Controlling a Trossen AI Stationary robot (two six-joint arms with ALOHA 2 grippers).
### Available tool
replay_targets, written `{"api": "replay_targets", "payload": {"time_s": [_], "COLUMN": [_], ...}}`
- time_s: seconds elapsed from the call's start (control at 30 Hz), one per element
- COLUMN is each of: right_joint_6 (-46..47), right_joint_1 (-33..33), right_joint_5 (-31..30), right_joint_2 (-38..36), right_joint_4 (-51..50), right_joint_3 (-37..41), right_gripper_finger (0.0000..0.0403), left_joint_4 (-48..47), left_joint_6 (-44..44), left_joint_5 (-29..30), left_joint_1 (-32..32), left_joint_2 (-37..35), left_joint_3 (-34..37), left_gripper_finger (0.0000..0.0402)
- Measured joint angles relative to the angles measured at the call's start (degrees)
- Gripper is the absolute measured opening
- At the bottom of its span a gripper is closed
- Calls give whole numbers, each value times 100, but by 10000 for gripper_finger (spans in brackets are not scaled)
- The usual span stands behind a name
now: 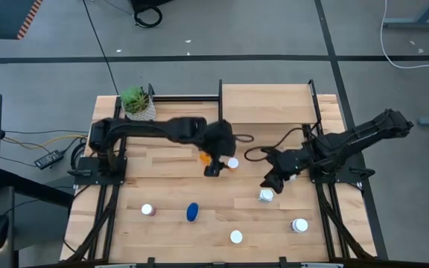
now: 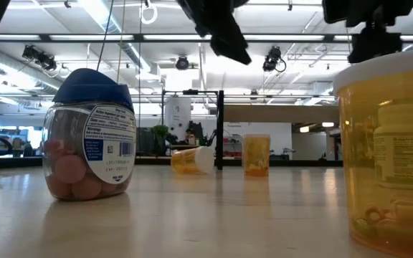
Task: Pick and place medicine bottles onto shelf by color
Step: Put the top right orange pill bottle on the shelf
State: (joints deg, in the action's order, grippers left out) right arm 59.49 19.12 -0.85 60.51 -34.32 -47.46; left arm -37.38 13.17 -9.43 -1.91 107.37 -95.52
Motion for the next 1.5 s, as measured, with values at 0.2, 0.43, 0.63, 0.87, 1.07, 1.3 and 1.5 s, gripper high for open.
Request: {"api": "replay_targets", "payload": {"time_s": [0.2,0.43,0.63,0.87,1.07,1.3,1.5], "right_joint_6": [386,890,1139,1480,1525,1556,1710], "right_joint_1": [408,566,624,620,620,620,673], "right_joint_5": [-367,-384,-438,-470,-536,-690,-695], "right_joint_2": [24,24,23,22,23,22,22], "right_joint_4": [14,110,277,358,594,797,799], "right_joint_3": [0,0,2,9,9,9,9], "right_gripper_finger": [250,250,250,250,250,250,250], "left_joint_4": [1618,2554,2790,3065,3202,3115,3155], "left_joint_6": [-295,-565,-567,-499,-521,-501,-437], "left_joint_5": [411,527,559,573,558,581,916], "left_joint_1": [134,-33,-161,-183,-133,-117,-70], "left_joint_2": [0,-2,0,284,397,719,713], "left_joint_3": [994,1849,1995,1982,1967,1978,1971], "left_gripper_finger": [271,296,335,357,357,357,357]}}
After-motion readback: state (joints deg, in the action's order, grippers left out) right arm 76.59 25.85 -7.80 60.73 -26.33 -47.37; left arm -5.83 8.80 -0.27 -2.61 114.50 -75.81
